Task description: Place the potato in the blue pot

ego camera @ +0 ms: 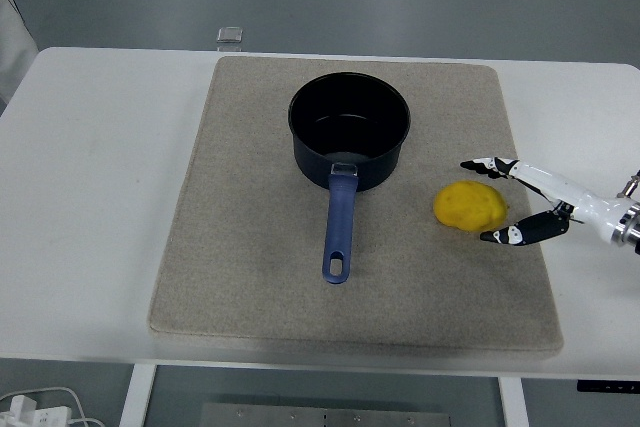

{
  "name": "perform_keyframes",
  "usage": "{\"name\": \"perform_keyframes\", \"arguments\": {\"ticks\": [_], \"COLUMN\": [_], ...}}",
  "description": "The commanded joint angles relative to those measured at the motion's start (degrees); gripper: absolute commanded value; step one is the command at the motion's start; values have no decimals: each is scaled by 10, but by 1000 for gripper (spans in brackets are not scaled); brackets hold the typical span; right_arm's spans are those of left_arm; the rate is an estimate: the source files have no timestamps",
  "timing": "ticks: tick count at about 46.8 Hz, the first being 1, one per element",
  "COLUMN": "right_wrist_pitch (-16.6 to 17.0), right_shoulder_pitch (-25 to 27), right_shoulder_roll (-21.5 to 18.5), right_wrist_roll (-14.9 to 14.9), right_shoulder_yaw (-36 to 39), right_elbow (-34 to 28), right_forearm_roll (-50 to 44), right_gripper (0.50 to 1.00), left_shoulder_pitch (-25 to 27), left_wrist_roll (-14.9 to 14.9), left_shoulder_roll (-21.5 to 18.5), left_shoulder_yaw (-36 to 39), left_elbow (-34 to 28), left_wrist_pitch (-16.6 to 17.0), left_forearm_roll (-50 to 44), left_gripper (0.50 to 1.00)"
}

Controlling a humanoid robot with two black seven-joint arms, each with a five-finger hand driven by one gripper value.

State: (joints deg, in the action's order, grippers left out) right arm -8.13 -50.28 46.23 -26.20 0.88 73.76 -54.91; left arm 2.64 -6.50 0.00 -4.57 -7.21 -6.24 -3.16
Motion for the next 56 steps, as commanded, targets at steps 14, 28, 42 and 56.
{"name": "perform_keyframes", "arguments": {"ticks": [14,28,42,56], "right_wrist_pitch": [1,6,7,7], "right_shoulder_pitch": [0,-4,-8,-20], "right_shoulder_roll": [-19,-39,-39,-37], "right_wrist_roll": [1,24,25,25], "right_shoulder_yaw": [-1,-8,-6,-3], "right_elbow": [0,-23,-28,-27], "right_forearm_roll": [-8,-8,-6,0], "right_gripper": [500,500,500,500], "left_shoulder_pitch": [0,0,0,0], "left_wrist_roll": [0,0,0,0], "left_shoulder_roll": [0,0,0,0], "left_shoulder_yaw": [0,-1,0,-1], "left_elbow": [0,0,0,0], "left_wrist_pitch": [0,0,0,0], "left_forearm_roll": [0,0,0,0], "left_gripper": [1000,1000,1000,1000]}}
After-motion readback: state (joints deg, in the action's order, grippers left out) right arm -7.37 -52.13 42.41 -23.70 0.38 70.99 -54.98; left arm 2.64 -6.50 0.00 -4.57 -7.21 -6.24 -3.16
